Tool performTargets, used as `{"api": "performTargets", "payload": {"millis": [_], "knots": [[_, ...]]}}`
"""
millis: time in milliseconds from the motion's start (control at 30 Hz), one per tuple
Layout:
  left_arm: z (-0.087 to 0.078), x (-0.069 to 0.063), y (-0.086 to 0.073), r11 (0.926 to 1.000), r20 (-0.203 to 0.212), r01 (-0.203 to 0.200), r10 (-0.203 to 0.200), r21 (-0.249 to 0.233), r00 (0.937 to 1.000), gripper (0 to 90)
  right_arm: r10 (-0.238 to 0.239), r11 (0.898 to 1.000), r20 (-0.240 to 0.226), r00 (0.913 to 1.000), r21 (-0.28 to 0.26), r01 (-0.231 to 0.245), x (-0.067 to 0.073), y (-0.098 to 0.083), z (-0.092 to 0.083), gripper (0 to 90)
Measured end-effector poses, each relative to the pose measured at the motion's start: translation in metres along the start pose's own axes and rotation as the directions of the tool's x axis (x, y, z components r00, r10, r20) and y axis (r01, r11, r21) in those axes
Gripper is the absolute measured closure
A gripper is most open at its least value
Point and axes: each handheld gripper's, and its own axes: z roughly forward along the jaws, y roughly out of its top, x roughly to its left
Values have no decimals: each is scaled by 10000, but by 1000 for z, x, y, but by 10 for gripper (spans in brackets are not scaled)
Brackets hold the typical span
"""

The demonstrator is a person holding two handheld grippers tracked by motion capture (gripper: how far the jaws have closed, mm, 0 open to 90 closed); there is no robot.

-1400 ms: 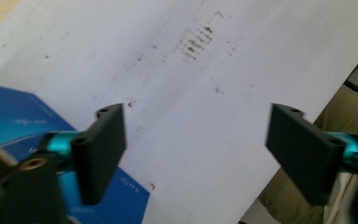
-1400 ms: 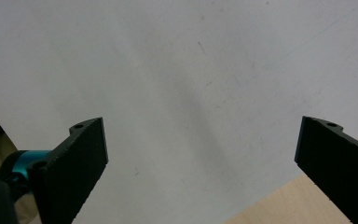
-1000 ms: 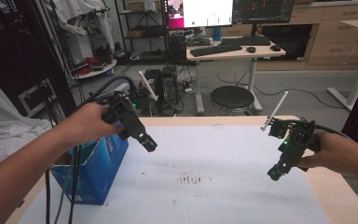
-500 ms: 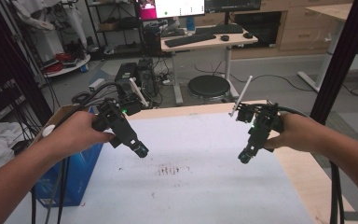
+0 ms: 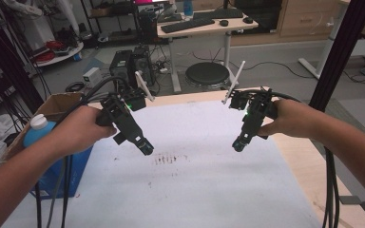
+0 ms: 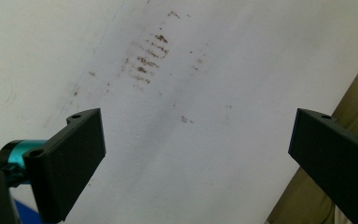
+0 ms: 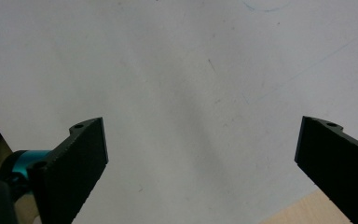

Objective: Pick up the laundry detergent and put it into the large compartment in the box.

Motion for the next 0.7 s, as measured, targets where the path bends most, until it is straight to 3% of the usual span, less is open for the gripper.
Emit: {"api": "performTargets", "payload": {"millis": [700], "knots": [[5, -1, 2, 9991, 123, -117, 113, 398, 9999, 37, -11, 10000, -11, 10000, -31, 11, -1, -2, 1, 14]]}}
